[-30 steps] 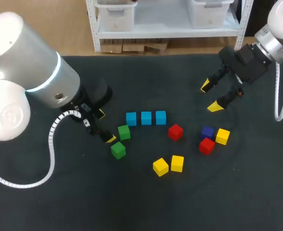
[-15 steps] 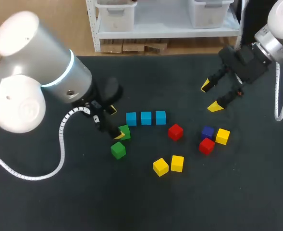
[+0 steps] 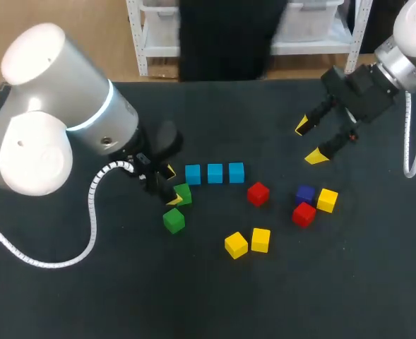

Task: Place the blue cubes, place green cubes on the blue cubes, place the yellow cubes on the green cubes, then place the red cubes on the yellow cubes, and place purple cube on the red cubes.

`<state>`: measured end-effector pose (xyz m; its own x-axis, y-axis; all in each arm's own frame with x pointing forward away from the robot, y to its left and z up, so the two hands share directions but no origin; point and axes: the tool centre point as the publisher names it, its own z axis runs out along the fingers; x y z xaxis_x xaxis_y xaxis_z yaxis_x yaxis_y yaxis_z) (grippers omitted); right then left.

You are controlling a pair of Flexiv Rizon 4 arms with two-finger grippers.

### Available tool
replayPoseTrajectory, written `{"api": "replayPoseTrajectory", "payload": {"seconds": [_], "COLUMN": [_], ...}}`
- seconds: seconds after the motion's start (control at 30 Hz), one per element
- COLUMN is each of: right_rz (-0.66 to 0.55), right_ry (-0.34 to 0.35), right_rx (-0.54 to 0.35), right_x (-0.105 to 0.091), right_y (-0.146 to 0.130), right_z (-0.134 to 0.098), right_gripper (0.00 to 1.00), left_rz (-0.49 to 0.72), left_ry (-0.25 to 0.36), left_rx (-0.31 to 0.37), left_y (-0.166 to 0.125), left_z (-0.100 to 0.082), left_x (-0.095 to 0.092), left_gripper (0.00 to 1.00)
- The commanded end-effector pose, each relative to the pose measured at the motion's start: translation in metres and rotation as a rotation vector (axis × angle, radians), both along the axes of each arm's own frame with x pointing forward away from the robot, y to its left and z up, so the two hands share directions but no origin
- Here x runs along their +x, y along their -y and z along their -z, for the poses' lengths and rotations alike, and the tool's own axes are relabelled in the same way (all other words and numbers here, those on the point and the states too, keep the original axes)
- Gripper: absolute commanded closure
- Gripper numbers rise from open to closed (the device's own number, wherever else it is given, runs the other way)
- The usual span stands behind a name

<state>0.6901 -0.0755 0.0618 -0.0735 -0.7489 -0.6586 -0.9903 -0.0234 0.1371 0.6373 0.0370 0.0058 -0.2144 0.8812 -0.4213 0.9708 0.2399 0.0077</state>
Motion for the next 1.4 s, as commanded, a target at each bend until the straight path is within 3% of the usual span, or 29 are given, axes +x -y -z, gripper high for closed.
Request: {"api": "replayPoseTrajectory", "payload": {"seconds": [0.03, 0.2, 0.77, 0.9, 0.93, 1.07, 1.4], "right_rz": [-0.002, -0.002, -0.002, -0.002, -0.002, -0.002, -0.002], "right_ry": [0.000, 0.000, 0.000, 0.000, 0.000, 0.000, 0.000], "right_rx": [0.002, 0.002, 0.002, 0.002, 0.002, 0.002, 0.002], "right_x": [0.001, 0.001, 0.001, 0.001, 0.001, 0.001, 0.001], "right_y": [0.000, 0.000, 0.000, 0.000, 0.000, 0.000, 0.000], "right_z": [0.000, 0.000, 0.000, 0.000, 0.000, 0.000, 0.000], "right_gripper": [0.00, 0.00, 0.00, 0.00, 0.00, 0.00, 0.00], "left_rz": [0.012, 0.024, 0.045, 0.040, 0.038, 0.030, 0.033], "left_ry": [-0.006, -0.009, -0.037, -0.039, -0.038, -0.030, 0.027], "left_rx": [-0.002, -0.005, -0.020, -0.018, -0.017, -0.014, -0.022], "left_y": [0.000, 0.003, 0.014, 0.013, 0.012, 0.010, 0.015], "left_z": [0.002, 0.004, 0.011, 0.010, 0.009, 0.000, -0.042], "left_x": [0.002, 0.000, -0.010, -0.010, -0.010, -0.011, -0.004], "left_gripper": [0.39, 0.50, 0.69, 0.97, 1.00, 1.00, 1.00]}}
